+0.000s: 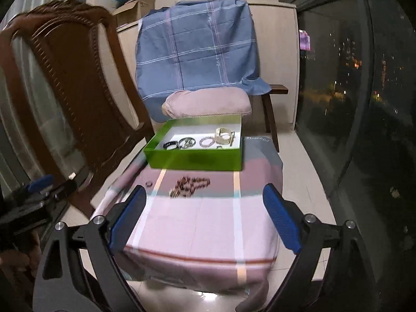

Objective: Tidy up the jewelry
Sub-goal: 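Withdraw both open tools up and away from the green box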

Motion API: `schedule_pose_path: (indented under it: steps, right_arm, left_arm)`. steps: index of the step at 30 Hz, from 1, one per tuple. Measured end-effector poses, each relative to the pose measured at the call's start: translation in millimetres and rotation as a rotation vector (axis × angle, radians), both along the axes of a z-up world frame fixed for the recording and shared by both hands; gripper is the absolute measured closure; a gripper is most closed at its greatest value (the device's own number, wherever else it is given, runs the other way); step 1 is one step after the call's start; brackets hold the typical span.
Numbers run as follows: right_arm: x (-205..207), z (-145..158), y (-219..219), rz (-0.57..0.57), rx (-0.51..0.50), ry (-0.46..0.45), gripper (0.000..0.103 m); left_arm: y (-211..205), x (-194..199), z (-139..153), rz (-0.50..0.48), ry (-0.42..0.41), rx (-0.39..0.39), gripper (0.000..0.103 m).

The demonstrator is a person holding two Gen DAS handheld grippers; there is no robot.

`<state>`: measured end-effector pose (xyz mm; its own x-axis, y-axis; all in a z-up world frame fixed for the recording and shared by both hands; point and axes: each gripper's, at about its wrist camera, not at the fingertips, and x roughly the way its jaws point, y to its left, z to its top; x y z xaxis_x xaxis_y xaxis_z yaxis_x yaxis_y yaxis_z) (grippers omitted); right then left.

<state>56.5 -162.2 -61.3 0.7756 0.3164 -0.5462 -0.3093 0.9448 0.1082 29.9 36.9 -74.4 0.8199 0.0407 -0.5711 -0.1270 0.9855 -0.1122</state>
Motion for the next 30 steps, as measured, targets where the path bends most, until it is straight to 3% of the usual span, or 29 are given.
schedule_pose_path:
  steps: [7,30]
  right_arm:
    - [-20.2,-9.4,5.4,0.020,-0.002,0.044,0.014]
    - [-43.1,5.9,-4.3,0.001,0.013,0.013,0.014]
  left_arm:
    - [-24.2,-23.0,1.0,-0.034,0.021,0.008,0.011]
    - [-39.8,-37.3,7.9,-0.061,0.023,0.016,0.011]
